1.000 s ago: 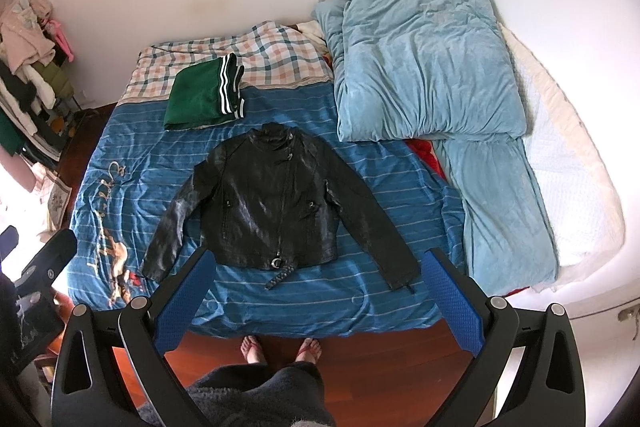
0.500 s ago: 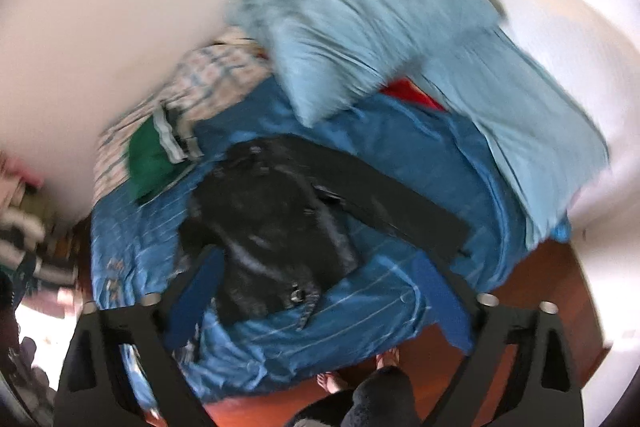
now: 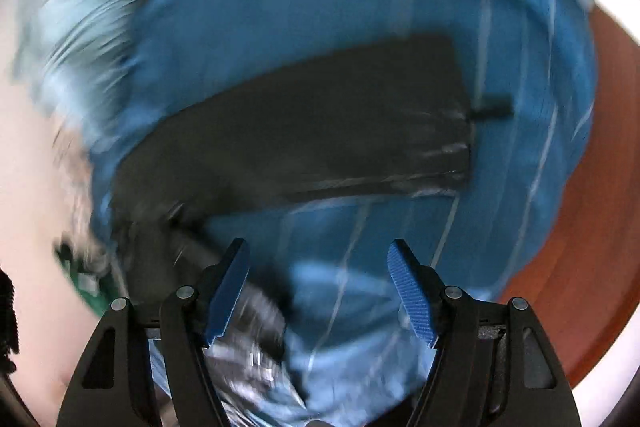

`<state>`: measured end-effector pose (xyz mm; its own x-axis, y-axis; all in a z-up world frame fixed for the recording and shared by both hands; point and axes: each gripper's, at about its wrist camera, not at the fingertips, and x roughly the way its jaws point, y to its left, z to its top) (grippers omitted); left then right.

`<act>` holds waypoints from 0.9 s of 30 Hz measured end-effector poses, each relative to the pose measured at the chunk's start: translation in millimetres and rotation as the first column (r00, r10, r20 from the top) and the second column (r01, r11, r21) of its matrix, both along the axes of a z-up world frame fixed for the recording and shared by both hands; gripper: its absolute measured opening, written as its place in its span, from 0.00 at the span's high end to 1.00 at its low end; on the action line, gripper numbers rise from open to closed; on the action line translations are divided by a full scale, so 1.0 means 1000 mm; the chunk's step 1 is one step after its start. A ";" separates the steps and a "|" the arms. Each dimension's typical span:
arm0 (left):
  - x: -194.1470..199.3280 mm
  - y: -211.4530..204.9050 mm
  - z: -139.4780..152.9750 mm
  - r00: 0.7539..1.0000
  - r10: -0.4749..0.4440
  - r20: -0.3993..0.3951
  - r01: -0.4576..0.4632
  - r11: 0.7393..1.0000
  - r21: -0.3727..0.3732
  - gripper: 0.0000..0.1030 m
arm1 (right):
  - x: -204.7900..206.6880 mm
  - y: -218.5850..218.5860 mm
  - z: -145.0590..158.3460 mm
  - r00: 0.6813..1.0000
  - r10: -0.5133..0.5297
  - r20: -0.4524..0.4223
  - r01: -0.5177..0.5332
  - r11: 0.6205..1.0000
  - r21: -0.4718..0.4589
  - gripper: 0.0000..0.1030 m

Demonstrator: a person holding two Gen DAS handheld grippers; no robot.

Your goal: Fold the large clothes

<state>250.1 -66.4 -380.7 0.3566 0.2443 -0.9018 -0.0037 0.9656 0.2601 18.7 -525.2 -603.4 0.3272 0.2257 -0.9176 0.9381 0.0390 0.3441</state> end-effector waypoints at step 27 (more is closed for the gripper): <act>0.011 -0.143 -0.101 0.950 -0.256 -0.176 0.241 0.965 -0.104 0.00 | 0.048 -0.024 -0.041 0.980 -0.072 0.186 0.097 0.987 -0.127 0.72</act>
<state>260.7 -209.3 -481.2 0.2205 0.0930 -0.9709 0.2800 0.9475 0.1543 66.8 -549.5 -644.7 0.5030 0.0687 -0.8615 0.8627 0.0195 0.5053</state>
